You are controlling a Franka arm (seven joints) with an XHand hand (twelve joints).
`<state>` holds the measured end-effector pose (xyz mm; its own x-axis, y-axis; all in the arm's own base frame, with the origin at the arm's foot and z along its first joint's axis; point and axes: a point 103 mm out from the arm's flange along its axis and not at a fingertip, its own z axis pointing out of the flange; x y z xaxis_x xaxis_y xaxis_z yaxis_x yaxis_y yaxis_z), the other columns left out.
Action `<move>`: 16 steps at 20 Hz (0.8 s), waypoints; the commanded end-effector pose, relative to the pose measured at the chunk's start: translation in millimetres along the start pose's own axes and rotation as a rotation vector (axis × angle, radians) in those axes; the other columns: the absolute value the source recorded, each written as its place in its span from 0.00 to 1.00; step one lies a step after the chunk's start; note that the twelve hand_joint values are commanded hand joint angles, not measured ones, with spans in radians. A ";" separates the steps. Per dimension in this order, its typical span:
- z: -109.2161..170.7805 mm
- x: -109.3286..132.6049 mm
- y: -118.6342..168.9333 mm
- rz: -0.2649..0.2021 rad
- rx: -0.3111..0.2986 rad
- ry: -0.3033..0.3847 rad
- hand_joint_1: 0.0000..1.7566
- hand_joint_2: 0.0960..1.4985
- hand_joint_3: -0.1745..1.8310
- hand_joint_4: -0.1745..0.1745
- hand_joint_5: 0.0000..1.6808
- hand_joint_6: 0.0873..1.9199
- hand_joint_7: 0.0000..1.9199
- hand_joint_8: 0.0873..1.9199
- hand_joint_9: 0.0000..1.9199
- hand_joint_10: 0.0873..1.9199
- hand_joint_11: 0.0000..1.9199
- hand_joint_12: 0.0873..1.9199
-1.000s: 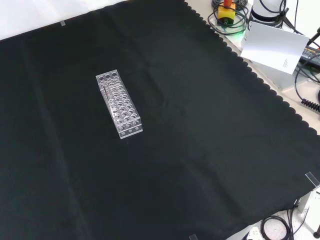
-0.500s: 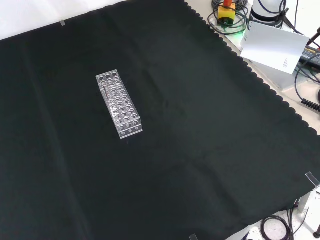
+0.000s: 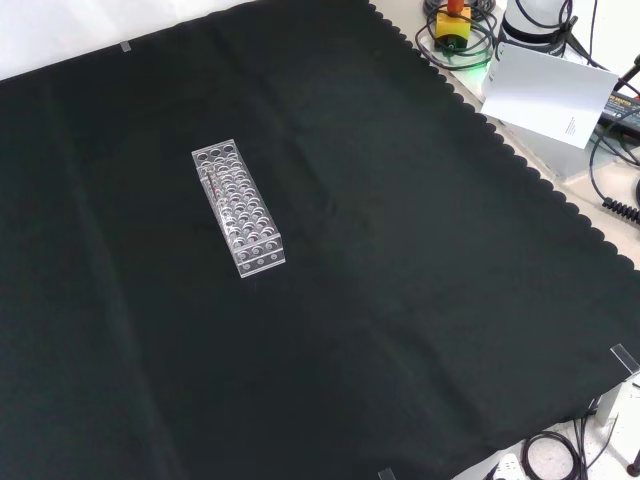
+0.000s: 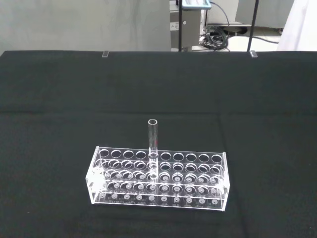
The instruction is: Pick up the test tube.
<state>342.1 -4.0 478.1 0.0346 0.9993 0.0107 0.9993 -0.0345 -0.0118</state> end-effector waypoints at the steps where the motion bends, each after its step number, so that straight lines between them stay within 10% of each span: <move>1: 19.2 -2.2 61.2 -0.037 0.046 -0.016 0.32 0.68 0.02 0.42 0.00 0.00 0.00 0.16 0.00 0.33 0.00 0.65; 16: 69.8 2.7 152.4 -0.087 0.180 -0.024 0.33 0.68 0.02 0.42 0.01 0.00 0.00 0.21 0.00 0.38 0.00 0.66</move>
<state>452.4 -8.6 427.0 -0.0193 0.9998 -0.0070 0.9888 0.0180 -0.1480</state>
